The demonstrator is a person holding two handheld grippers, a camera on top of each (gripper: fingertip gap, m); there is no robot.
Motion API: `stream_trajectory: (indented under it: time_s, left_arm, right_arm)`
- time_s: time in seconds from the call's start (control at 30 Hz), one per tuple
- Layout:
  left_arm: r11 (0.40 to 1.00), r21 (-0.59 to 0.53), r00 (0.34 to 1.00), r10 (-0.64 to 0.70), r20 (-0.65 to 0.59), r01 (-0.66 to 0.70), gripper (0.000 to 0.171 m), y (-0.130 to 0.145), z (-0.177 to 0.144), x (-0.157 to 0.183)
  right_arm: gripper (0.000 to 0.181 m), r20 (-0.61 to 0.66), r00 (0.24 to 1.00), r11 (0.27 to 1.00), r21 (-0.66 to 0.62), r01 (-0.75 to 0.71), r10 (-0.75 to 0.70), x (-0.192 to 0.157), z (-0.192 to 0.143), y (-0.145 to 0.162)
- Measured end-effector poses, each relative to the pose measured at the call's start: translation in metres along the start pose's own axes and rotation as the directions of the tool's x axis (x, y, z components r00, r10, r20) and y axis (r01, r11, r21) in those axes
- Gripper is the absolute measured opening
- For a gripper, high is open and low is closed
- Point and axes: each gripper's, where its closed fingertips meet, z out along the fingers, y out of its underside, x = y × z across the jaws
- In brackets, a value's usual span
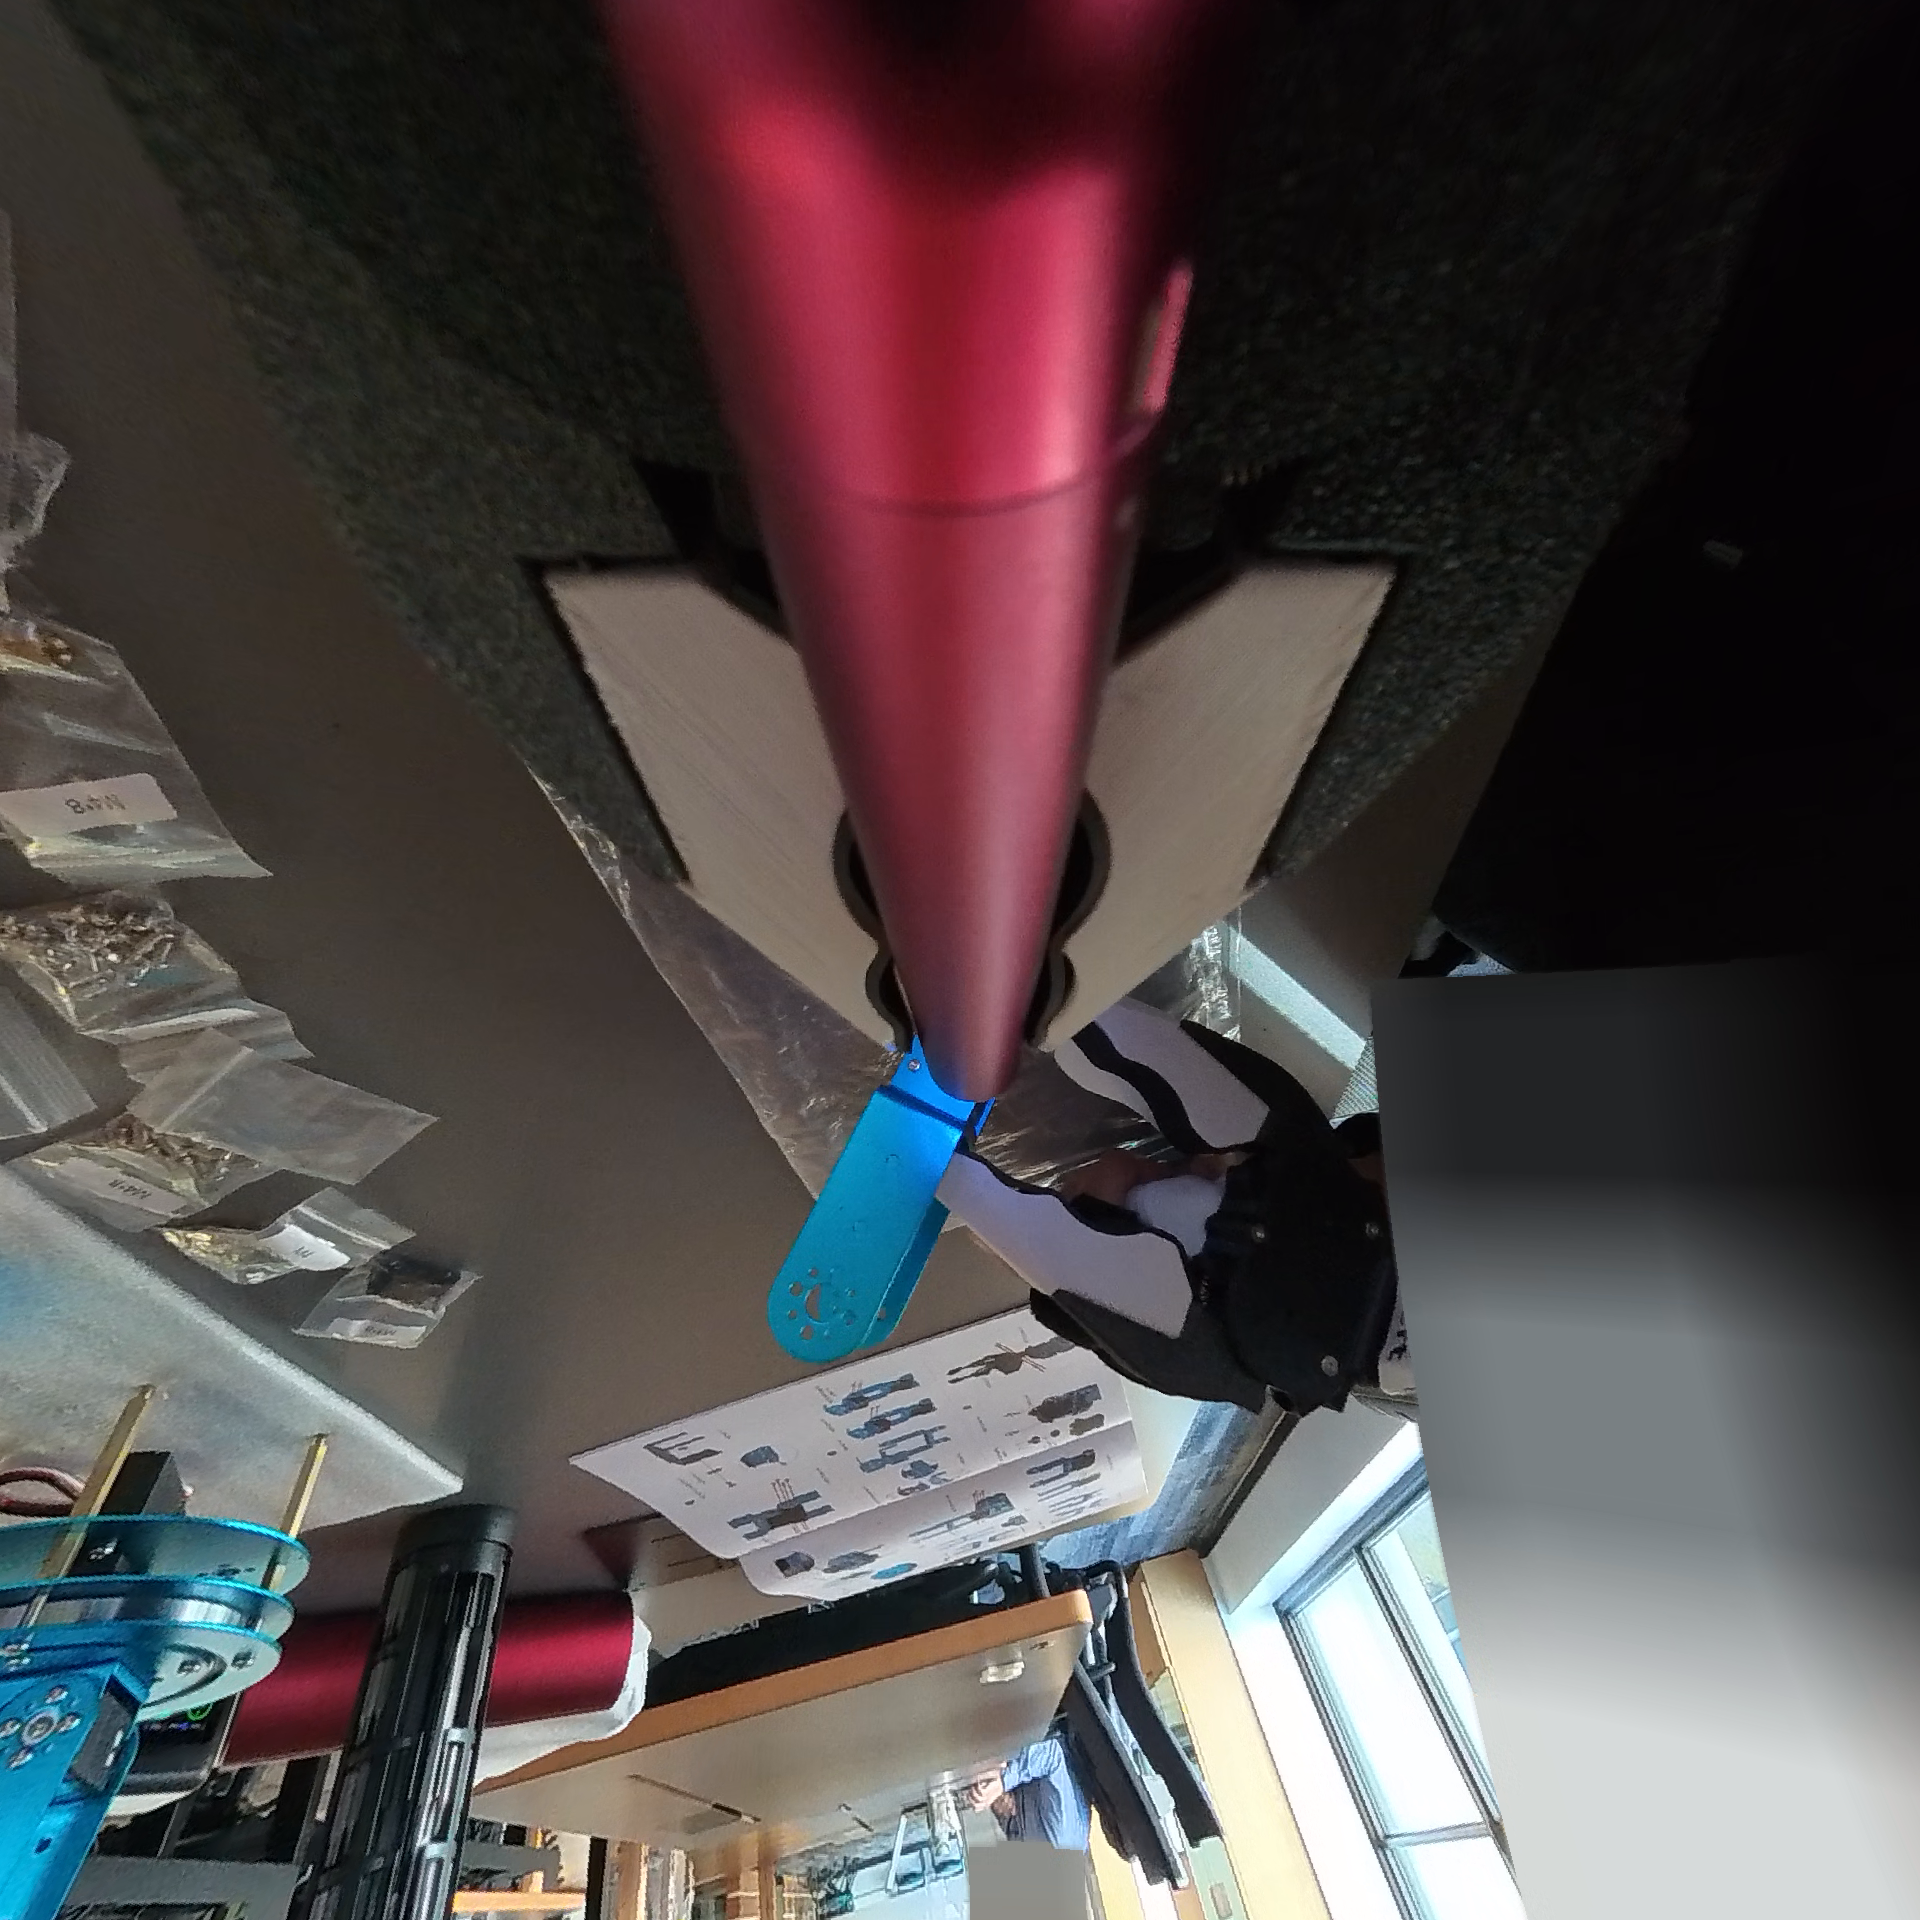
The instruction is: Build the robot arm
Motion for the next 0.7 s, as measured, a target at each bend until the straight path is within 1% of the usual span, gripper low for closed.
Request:
stream_trajectory:
  time_s: [0.5,0.57,0.67,0.7]
  left_arm:
    - [1.000,0.003,1.000,0.014,0.004,-0.014,0.055,-0.0005,-0.0010,0.0008]
    - [1.000,0.006,1.000,0.030,0.004,-0.030,0.055,-0.0012,-0.0011,0.0017]
    - [0.998,0.005,0.998,0.062,-0.008,-0.062,0.055,-0.0022,-0.0009,0.0043]
    - [0.998,0.006,0.998,0.062,-0.012,-0.062,0.055,-0.0022,-0.0010,0.0044]
  right_arm:
    - [0.022,0.000,1.000,1.000,-0.003,0.006,-0.006,-0.0003,-0.0010,-0.0003]
    - [0.022,-0.002,1.000,1.000,-0.013,0.028,-0.028,-0.0012,-0.0017,0.0002]
    - [0.023,-0.011,0.995,0.994,-0.044,0.103,-0.104,-0.0033,-0.0027,0.0022]
    - [0.021,-0.014,0.993,0.992,-0.049,0.117,-0.117,-0.0042,-0.0026,0.0023]
